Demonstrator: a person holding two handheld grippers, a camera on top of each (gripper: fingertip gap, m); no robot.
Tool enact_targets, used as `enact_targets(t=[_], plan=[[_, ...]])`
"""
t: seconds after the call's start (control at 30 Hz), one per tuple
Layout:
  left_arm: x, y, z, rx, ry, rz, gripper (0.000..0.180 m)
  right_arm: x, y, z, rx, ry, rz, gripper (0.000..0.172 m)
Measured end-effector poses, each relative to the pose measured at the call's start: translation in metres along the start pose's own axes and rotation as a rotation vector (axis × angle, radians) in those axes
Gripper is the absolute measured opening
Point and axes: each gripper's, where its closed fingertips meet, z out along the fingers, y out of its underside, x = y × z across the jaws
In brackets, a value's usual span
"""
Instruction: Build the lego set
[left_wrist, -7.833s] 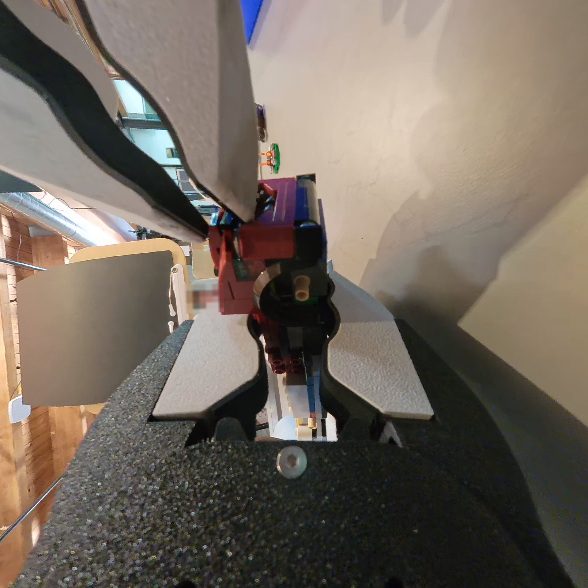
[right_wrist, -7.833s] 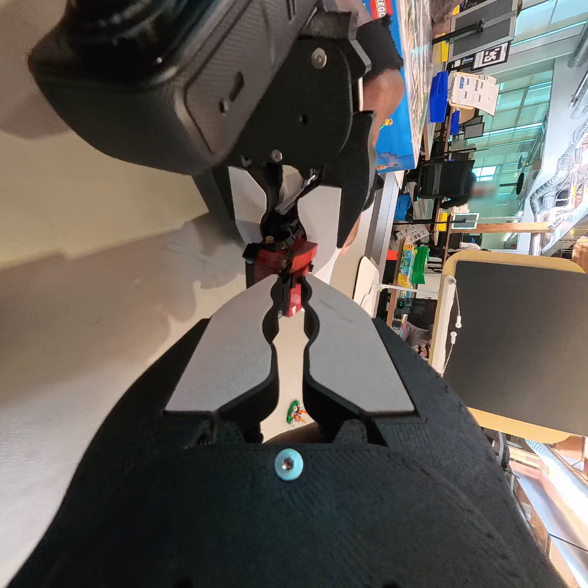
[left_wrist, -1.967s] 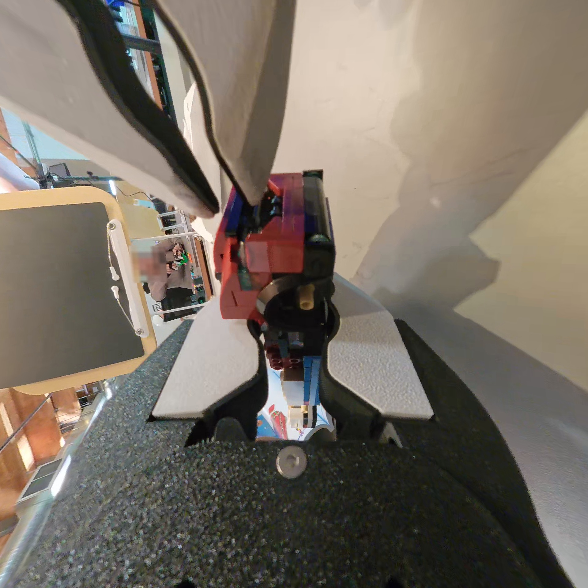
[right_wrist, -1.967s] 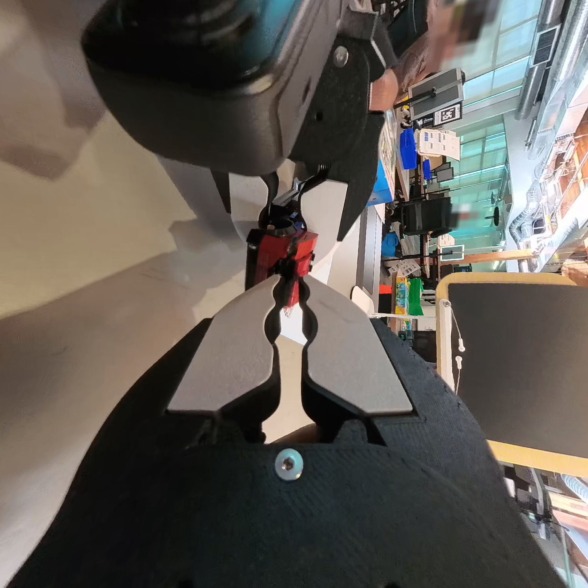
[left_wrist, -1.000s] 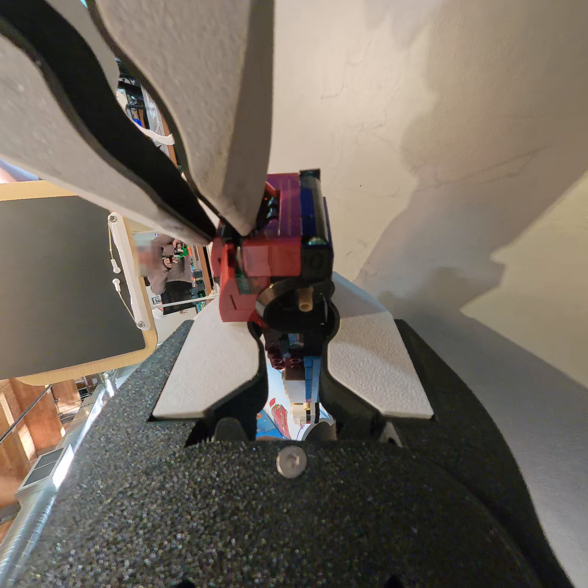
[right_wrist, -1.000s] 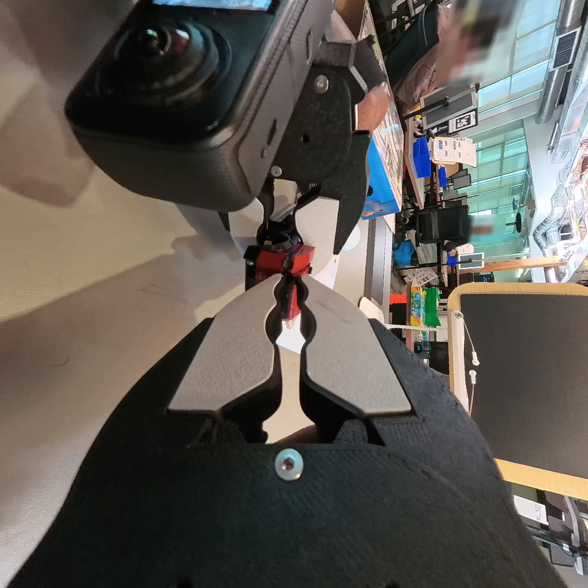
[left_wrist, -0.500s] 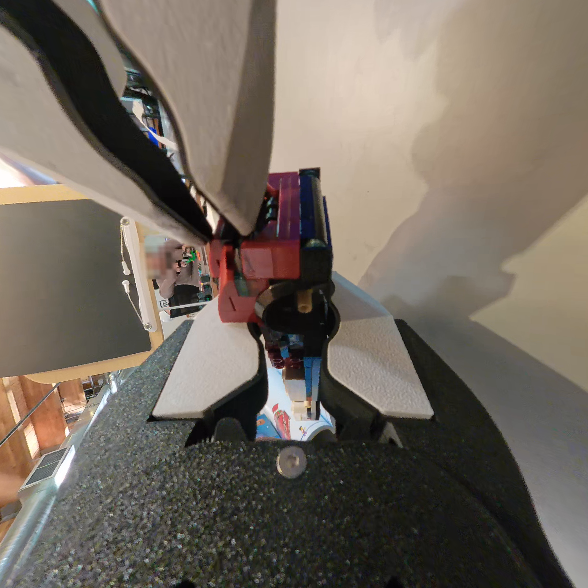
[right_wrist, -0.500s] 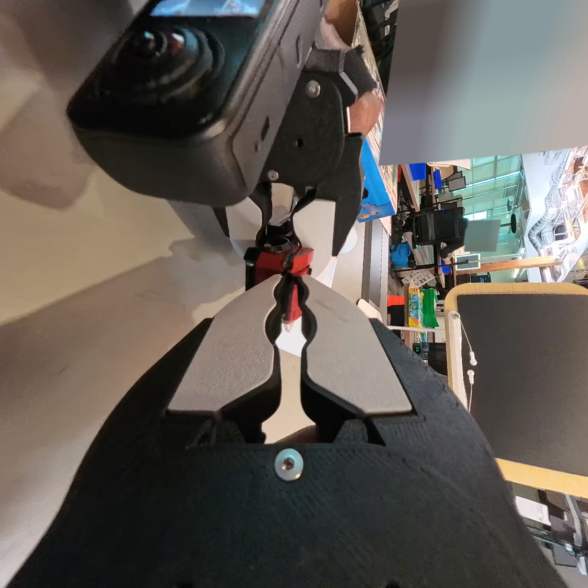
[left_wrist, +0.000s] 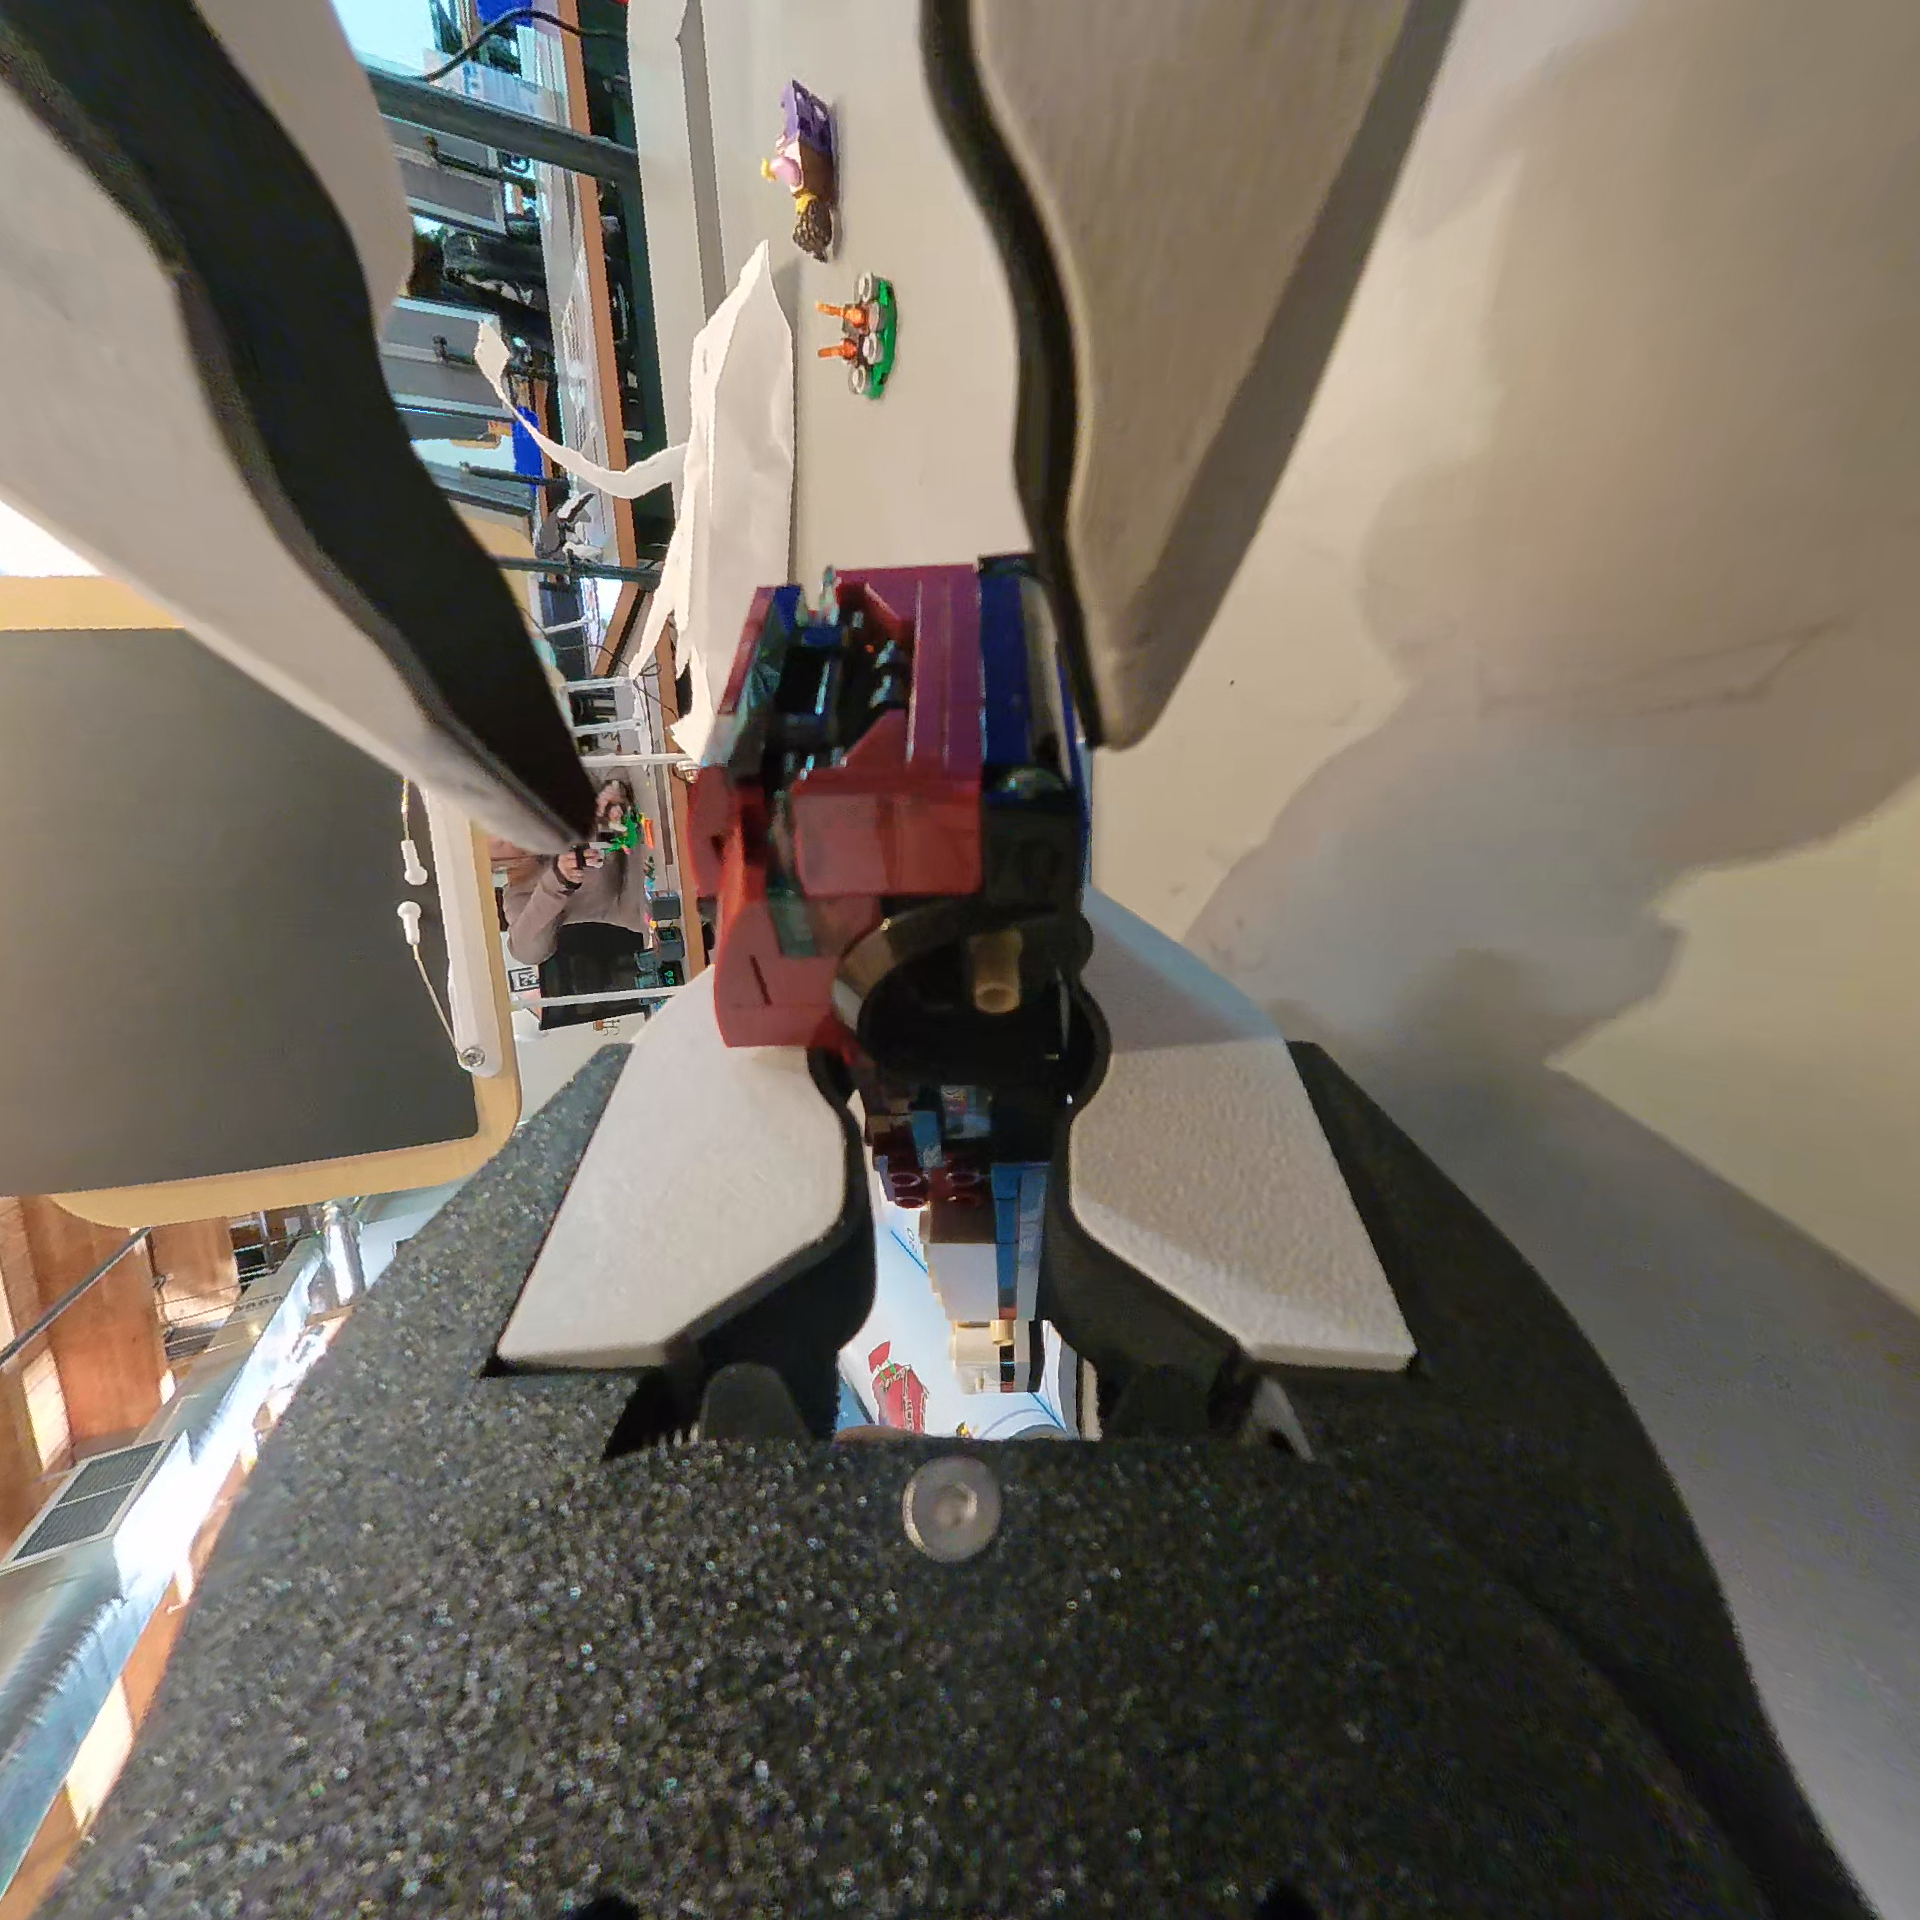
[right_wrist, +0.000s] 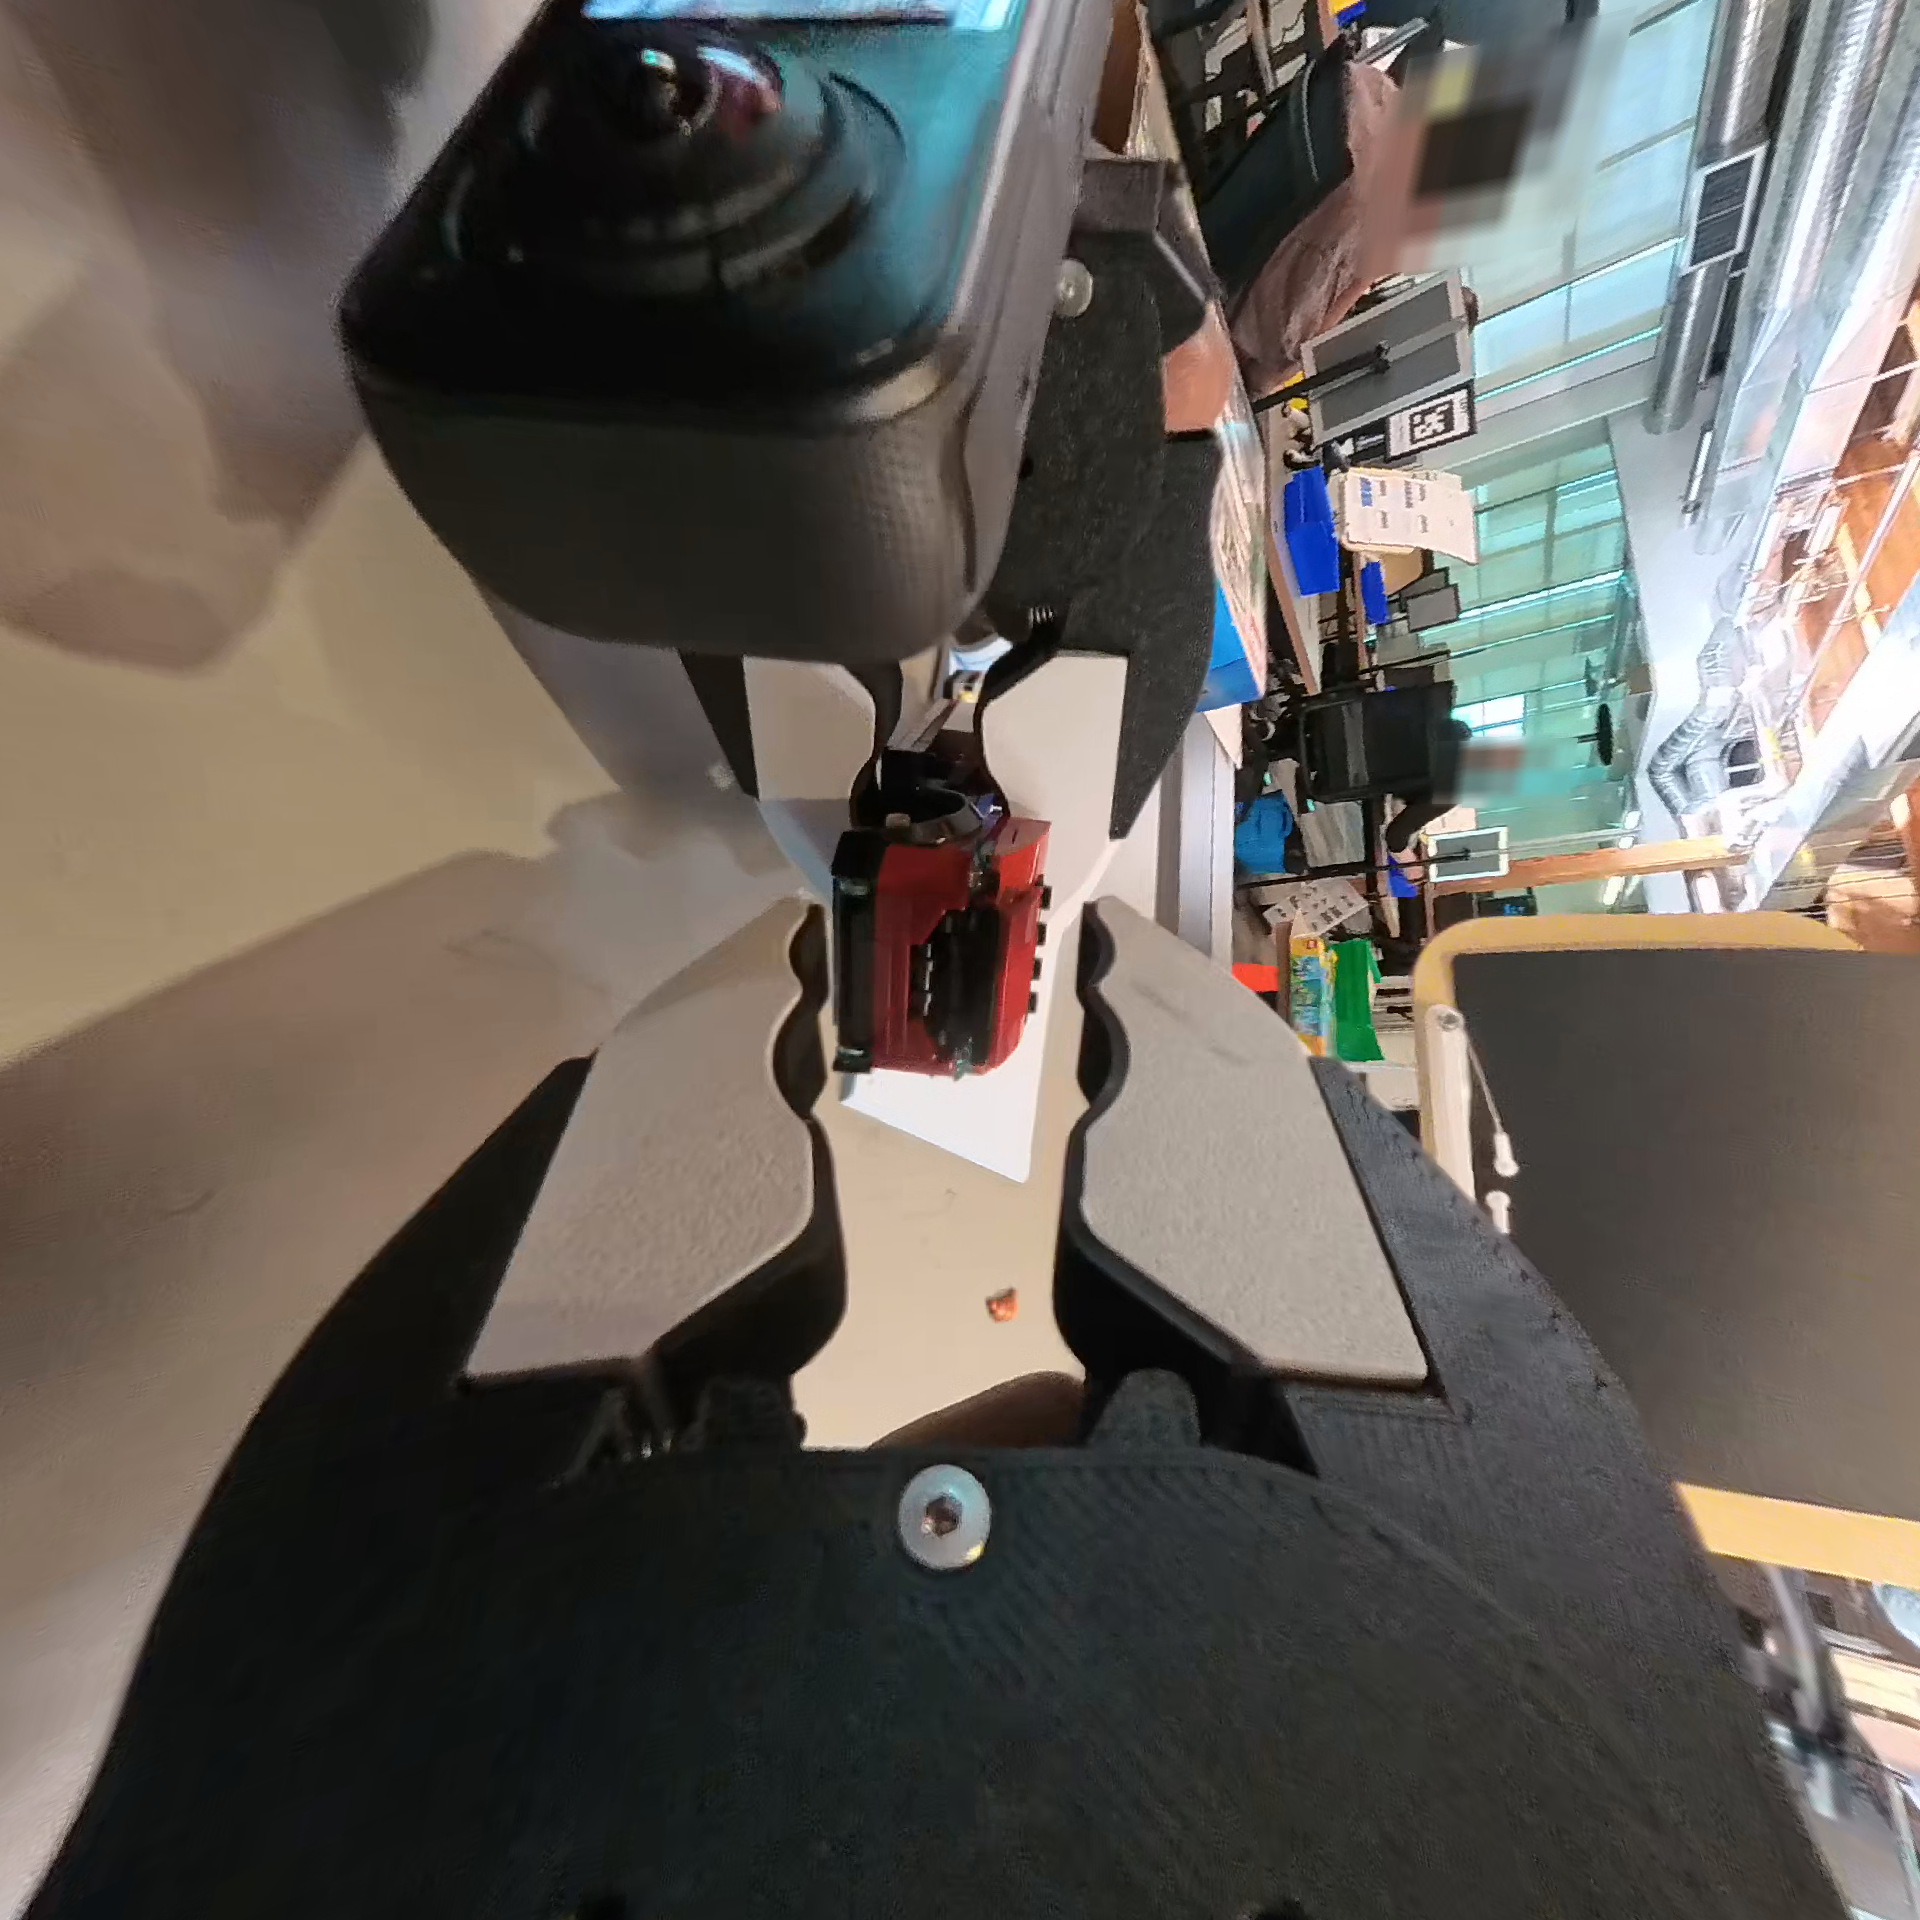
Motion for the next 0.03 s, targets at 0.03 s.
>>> enact_targets(t=[0.03], plan=[[0.0, -0.0001, -0.0001, 0.001, 0.0, 0.0, 0.035, -0.0007, 0.0006, 0.001, -0.005, 0.0, -0.01, 0.044]])
